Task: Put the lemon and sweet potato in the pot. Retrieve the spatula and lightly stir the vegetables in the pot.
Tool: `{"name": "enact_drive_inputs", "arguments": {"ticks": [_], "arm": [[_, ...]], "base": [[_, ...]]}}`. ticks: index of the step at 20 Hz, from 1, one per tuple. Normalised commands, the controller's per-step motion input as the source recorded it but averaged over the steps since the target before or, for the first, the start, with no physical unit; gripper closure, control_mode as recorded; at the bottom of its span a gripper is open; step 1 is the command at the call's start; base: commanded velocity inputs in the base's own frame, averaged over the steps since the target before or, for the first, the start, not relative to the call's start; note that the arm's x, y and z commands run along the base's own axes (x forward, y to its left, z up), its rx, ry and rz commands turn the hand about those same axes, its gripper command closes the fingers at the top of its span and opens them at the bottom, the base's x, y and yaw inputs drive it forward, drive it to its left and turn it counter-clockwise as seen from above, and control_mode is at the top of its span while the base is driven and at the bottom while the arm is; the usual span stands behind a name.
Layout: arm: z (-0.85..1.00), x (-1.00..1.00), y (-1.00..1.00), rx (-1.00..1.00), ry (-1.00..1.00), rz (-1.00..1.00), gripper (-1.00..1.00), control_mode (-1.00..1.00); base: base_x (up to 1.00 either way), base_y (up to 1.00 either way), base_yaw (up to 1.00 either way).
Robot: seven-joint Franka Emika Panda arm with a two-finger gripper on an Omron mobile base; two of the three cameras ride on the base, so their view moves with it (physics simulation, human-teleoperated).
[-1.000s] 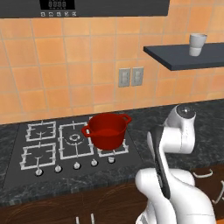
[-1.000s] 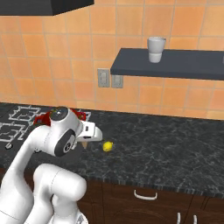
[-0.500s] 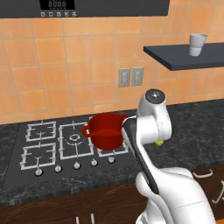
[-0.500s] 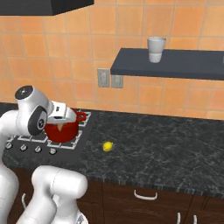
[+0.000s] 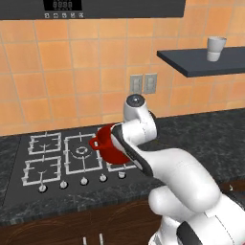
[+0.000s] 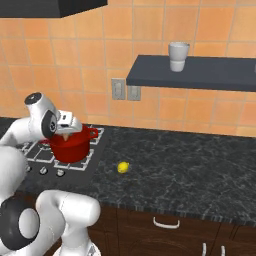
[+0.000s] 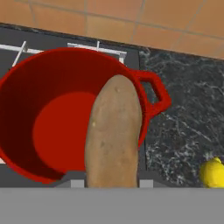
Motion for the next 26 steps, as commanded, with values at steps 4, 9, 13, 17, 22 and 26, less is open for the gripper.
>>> {"name": "enact_drive_inputs", "arguments": {"ticks": [4,9,13,17,22,26], "arm": [[-0.54,0.73,0.38,0.00,0.18,0.00,1.00,-1.00],[-0.38,0.18,0.16,0.00,0.08,-0.02,1.00,-1.00],[-0.41,0.32,0.04,0.00,0.07,-0.05,1.00,-1.00],[-0.48,0.23,0.00,0.00,0.01,-0.04,1.00,-1.00],[-0.23,0.03,0.00,0.00,0.00,-0.03,-1.00,-1.00],[0.09,-0.14,-0.05,0.02,-0.03,-0.01,-1.00,-1.00]], "base": [[0.00,0.00,0.00],[0.00,0.00,0.00],[0.00,0.00,0.00],[0.00,0.00,0.00],[0.00,0.00,0.00],[0.00,0.00,0.00]]}}
